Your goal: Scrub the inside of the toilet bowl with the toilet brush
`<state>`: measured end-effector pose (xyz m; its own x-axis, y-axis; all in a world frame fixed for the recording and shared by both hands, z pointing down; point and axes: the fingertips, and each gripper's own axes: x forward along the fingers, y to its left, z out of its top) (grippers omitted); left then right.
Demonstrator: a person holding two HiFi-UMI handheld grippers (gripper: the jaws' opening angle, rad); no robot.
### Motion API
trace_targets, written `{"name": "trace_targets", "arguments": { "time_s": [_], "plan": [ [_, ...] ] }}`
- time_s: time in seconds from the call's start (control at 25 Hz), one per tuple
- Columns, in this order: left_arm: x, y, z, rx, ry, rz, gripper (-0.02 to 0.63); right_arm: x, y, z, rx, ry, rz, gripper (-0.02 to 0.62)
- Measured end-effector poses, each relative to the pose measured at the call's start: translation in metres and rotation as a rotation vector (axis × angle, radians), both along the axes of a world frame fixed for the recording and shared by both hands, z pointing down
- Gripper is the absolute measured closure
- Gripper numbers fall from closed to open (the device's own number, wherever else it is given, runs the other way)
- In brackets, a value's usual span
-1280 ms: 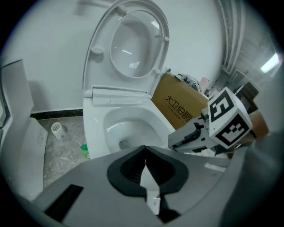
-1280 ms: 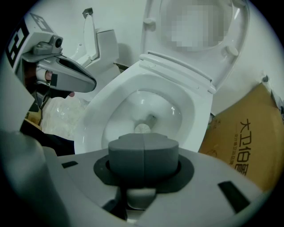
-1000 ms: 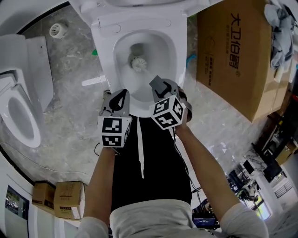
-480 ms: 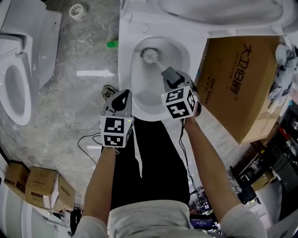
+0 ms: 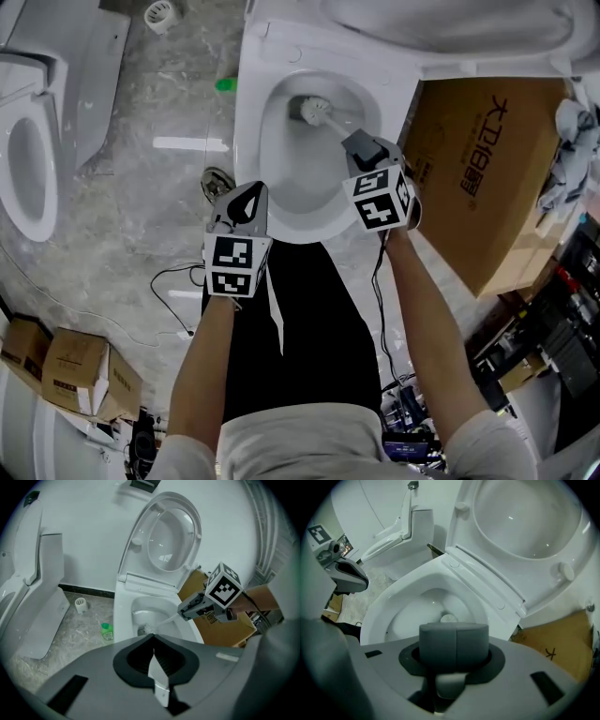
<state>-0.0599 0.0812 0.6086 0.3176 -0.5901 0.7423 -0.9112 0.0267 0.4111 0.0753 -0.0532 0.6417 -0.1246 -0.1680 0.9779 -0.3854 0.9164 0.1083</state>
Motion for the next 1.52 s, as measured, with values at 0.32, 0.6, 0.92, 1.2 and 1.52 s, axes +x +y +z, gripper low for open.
{"name": "trace_targets", "arguments": {
  "time_s": [0.32,0.6,0.92,1.2,1.52],
  "plan": [
    [0.027,-0.011,-0.003,0.003,-0.008,0.09,0.595,0.028,0.011,-0.001,0.007,-0.033,0.06,0.448],
    [0.049,-0.012,-0.004,-0.004,-0.014,0.174,0.595,0.048,0.038,-0.002,0.008,-0.038,0.083,0.448],
    [0.053,-0.015,-0.006,-0.001,-0.028,0.226,0.595,0.068,0.084,-0.001,-0.04,-0.058,0.173,0.449],
    [0.048,-0.015,-0.008,0.0,-0.025,0.233,0.595,0.059,0.112,0.0,-0.083,-0.073,0.234,0.449],
    [0.026,-0.015,-0.013,0.008,-0.008,0.241,0.595,0.023,0.117,-0.001,-0.12,-0.097,0.308,0.449]
  ]
}}
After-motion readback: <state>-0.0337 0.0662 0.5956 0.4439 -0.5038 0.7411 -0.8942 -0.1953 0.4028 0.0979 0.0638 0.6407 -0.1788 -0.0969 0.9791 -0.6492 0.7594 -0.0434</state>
